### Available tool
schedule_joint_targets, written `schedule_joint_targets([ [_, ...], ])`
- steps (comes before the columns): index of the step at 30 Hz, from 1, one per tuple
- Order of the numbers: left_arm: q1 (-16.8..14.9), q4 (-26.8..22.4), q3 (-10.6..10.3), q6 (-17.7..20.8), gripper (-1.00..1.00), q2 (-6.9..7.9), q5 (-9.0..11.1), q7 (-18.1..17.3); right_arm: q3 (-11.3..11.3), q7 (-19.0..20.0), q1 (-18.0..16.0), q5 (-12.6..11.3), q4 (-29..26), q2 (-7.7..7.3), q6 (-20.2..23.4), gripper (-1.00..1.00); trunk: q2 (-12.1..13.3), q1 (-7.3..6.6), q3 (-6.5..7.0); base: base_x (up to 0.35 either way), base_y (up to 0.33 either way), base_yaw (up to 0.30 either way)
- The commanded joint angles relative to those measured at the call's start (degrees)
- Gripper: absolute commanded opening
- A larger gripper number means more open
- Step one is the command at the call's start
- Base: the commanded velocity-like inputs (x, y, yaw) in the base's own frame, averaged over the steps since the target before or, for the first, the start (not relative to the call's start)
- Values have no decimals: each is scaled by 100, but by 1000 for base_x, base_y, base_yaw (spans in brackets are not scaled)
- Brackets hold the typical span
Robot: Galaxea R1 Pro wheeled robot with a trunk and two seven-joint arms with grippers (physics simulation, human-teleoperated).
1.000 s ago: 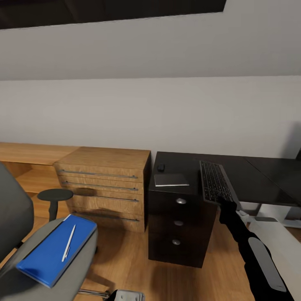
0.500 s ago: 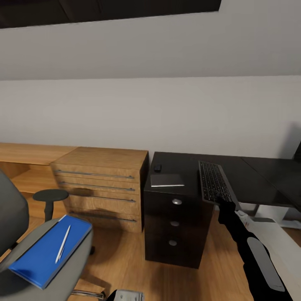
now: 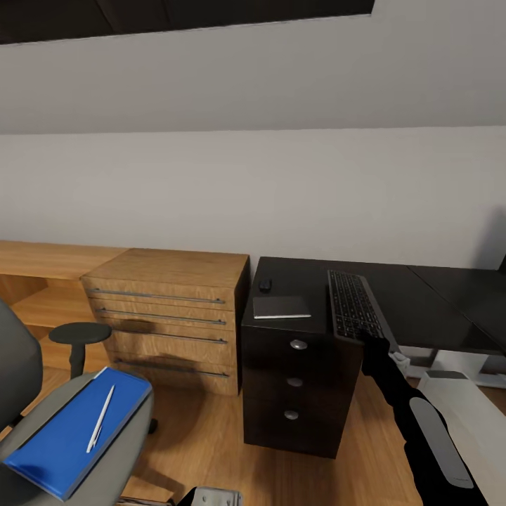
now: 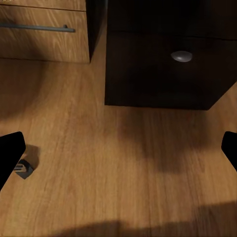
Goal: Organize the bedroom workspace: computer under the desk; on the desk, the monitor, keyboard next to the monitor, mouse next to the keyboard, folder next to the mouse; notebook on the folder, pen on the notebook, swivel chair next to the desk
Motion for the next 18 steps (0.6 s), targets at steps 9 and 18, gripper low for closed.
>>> schedule_joint_targets([
  [9,-1,-9,-20,15,100,-2,60,41,-7,-123,-4,-44,-20,1,24,-100,78,-44,31,0,0,0],
  [18,-1,-9,-13,15,100,-6,60,41,-6,-129,-4,-44,-22,1,24,-100,439,-242,193,0,0,0],
])
